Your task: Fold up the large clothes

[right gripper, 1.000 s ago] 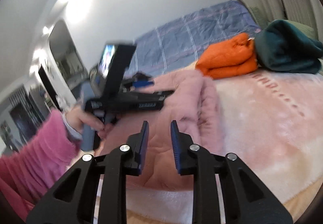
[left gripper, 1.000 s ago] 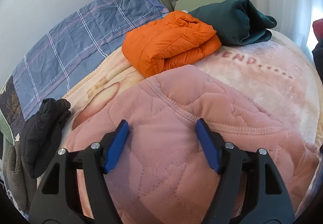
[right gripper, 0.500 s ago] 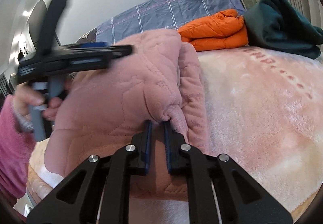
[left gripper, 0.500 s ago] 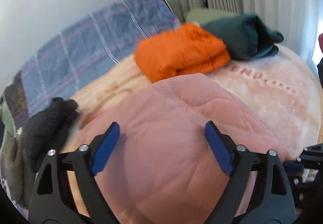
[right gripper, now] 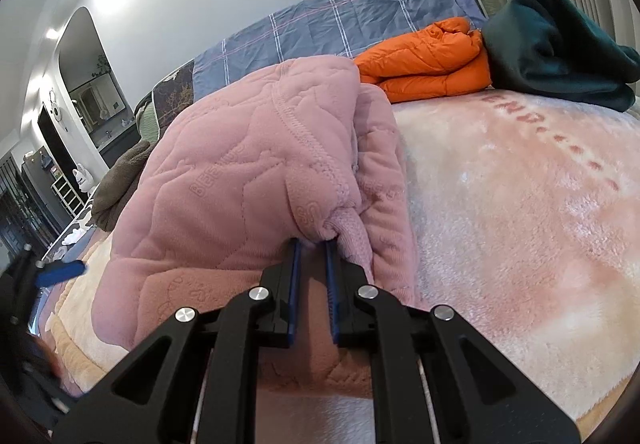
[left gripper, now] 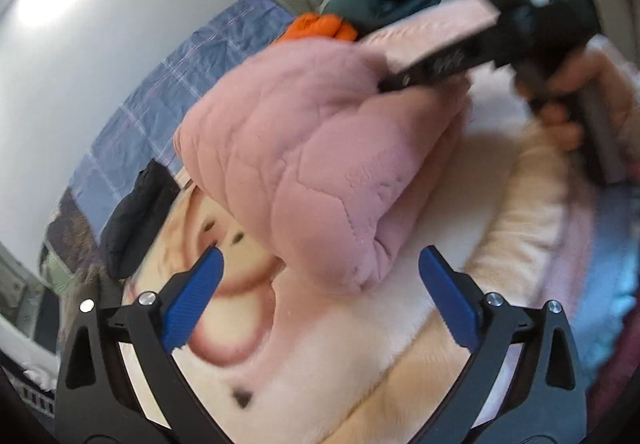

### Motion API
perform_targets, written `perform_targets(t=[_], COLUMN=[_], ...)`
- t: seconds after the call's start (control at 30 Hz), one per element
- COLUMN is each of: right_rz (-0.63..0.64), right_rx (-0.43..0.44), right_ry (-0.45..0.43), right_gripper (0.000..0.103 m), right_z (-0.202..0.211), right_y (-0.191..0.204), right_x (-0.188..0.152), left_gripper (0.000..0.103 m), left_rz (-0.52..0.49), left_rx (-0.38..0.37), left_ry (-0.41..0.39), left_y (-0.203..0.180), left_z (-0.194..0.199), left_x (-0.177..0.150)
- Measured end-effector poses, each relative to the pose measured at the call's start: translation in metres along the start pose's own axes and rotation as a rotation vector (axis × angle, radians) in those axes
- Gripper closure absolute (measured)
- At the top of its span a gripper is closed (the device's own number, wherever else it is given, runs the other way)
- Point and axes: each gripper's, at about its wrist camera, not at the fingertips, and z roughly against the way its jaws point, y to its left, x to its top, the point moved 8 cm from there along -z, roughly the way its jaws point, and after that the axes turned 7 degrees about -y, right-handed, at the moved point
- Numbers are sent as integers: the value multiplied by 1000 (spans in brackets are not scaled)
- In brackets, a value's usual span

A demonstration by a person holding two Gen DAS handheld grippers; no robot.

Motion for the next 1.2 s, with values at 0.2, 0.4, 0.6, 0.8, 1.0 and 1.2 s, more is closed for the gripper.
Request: perform_targets(t=[0.2,0.4,0.6,0.8,1.0,1.2], right_rz=[11,-85,-73,-66,-31,-16], right_rx=[-17,48,50,47,16,-1], right_ry=[-12,10,8,-3,-5,-6], right_gripper=[92,103,103,103,103,103], right_z=[1,-1,2,6,8,8], right_y=[2,-6,-5,-4,0,3], right_x=[-1,-3,-3,-3,-3,-5], left_gripper=[2,2,14,53,61,61], left_rz=[69,129,114,185,293,338], left_rx=[218,284,207,-110,-45,-58], left_ry=[10,93,89,52,-178,-161], left_y=[19,54,40,34,98,140], left_z=[-36,-34,-23,32,25,-77], left_x=[12,-29,-21,-5,75,142])
